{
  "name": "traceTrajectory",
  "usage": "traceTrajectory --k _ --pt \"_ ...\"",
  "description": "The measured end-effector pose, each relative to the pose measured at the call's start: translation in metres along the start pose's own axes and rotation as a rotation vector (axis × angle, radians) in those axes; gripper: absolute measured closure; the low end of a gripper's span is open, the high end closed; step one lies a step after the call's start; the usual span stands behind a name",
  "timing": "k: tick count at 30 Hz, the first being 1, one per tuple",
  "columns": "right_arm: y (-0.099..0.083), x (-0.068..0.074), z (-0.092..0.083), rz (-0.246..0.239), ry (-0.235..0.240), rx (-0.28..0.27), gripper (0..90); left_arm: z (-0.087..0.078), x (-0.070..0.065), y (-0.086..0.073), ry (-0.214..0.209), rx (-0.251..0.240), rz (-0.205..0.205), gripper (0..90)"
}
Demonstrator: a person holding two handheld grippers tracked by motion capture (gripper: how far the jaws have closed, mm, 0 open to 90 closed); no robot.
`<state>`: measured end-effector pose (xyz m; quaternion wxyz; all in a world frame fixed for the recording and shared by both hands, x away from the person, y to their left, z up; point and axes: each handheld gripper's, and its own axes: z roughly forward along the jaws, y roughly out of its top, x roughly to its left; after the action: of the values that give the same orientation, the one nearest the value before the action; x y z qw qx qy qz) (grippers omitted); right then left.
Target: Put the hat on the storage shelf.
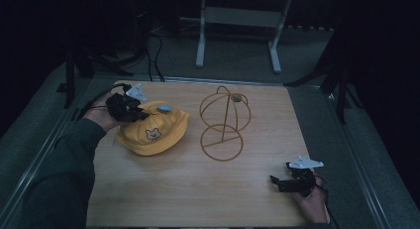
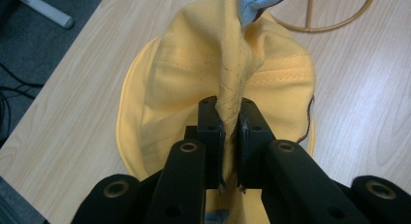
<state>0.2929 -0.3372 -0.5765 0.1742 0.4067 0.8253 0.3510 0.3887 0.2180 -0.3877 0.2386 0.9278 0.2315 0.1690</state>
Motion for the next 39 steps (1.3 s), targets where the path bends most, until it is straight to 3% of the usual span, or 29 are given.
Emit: traceTrajectory --k 6,12,29,39 --pt "0.0 0.0 0.0 0.0 0.0 0.0 10.9 -0.004 -0.004 0.009 0.013 -0.02 0.03 83.0" --pt "0.0 0.0 0.0 0.0 0.0 0.0 10.9 -0.018 -0.005 0.016 0.031 -0.068 0.04 83.0" --pt "0.0 0.0 0.0 0.0 0.0 -0.001 10.9 -0.041 -0.002 0.023 0.05 -0.145 0.036 83.1" --pt "0.0 0.0 0.0 0.0 0.0 -0.002 10.9 -0.048 0.001 0.033 0.048 -0.16 0.044 83.2"
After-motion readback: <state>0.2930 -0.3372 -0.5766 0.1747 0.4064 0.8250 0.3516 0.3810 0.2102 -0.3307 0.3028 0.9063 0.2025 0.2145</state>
